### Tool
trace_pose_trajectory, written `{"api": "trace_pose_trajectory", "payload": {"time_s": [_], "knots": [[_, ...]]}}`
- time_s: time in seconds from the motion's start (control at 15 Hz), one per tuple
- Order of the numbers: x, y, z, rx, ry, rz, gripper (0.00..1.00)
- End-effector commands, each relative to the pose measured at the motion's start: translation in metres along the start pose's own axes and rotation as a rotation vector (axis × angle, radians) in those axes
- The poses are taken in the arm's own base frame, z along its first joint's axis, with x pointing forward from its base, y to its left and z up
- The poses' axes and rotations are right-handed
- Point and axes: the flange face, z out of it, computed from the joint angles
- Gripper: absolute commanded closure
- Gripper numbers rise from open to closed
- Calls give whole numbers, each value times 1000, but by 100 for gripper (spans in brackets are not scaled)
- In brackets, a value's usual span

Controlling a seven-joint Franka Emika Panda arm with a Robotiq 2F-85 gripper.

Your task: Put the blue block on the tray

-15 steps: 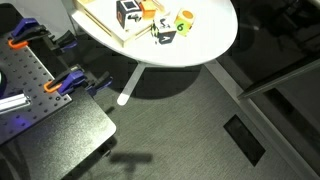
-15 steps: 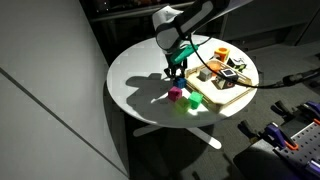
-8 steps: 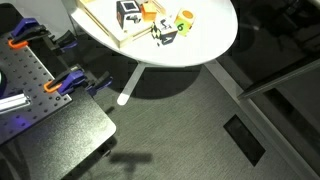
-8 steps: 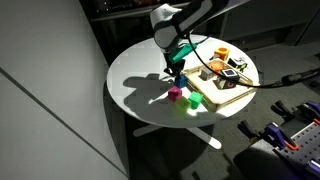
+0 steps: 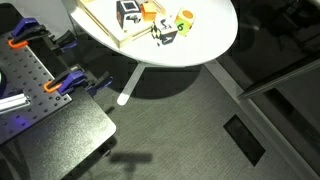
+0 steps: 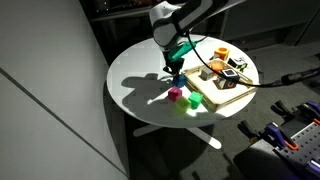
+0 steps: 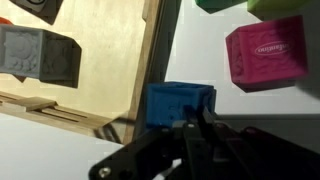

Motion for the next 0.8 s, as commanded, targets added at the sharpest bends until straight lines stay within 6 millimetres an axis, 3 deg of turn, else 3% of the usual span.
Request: {"api": "trace_pose_trajectory", "payload": {"time_s": [0.0, 0.73], "knots": [[-5, 4, -26, 3, 15, 12, 96], [-26, 11, -73, 15, 60, 11, 96]]}}
